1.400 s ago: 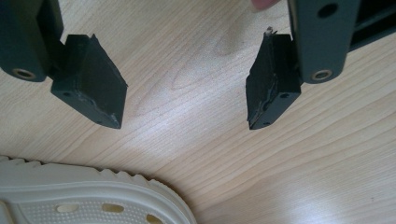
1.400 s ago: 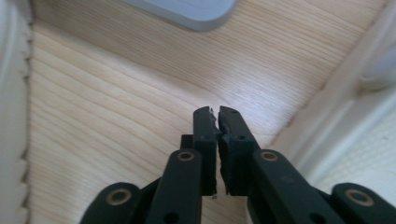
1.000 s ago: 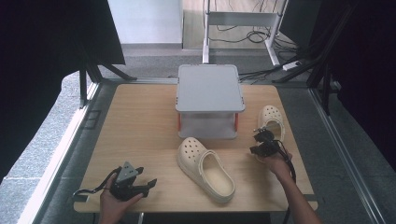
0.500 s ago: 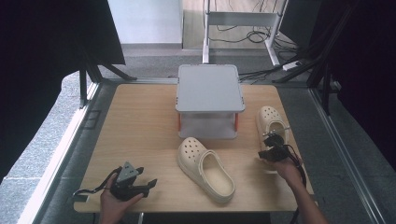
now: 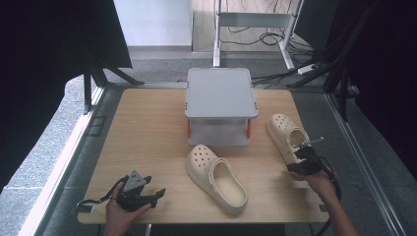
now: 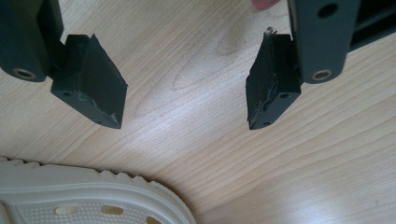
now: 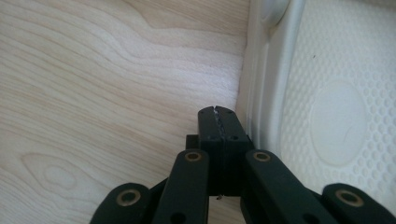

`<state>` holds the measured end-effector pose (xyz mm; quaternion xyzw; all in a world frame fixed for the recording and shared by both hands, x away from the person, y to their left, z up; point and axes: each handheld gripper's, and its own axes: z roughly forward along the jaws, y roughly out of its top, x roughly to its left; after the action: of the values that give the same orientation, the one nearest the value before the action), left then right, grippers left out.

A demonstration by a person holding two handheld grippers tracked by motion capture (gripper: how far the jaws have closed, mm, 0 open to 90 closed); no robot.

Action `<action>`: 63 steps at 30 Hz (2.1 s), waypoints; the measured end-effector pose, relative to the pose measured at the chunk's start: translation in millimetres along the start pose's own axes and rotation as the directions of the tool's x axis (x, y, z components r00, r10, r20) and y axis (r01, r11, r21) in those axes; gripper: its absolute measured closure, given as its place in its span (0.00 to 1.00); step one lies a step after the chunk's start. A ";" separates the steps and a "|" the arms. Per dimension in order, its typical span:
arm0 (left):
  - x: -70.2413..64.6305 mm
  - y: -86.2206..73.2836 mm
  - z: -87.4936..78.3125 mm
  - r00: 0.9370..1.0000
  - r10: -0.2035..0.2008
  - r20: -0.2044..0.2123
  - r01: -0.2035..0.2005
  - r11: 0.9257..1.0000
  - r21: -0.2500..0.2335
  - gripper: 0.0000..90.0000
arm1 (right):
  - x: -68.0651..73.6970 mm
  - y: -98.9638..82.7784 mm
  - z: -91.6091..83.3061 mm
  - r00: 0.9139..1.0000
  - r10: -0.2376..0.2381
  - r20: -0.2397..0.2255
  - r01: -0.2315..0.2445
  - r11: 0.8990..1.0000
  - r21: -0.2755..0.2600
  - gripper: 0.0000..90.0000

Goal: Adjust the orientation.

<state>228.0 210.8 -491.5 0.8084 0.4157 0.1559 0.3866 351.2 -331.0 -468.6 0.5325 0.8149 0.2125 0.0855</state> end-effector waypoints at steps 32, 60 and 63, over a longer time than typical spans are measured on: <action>0.4 0.5 0.9 1.000 0.000 0.002 0.000 1.000 0.003 0.33 | -23.2 44.7 -33.8 0.998 -0.049 -0.032 0.045 0.994 -0.099 0.74; 0.5 0.3 1.2 1.000 0.004 -0.001 -0.004 1.000 0.005 0.33 | -29.3 78.4 -2.2 1.000 0.006 -0.005 -0.006 0.997 -0.075 0.87; 0.5 0.3 1.6 1.000 0.003 -0.001 -0.003 1.000 0.006 0.33 | -28.4 71.8 -7.0 1.000 -0.001 -0.004 0.001 0.996 -0.089 0.88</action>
<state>229.4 210.3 -492.4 0.8100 0.4153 0.1556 0.3836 420.2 -333.9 -433.4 0.5272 0.8051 0.2497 0.1075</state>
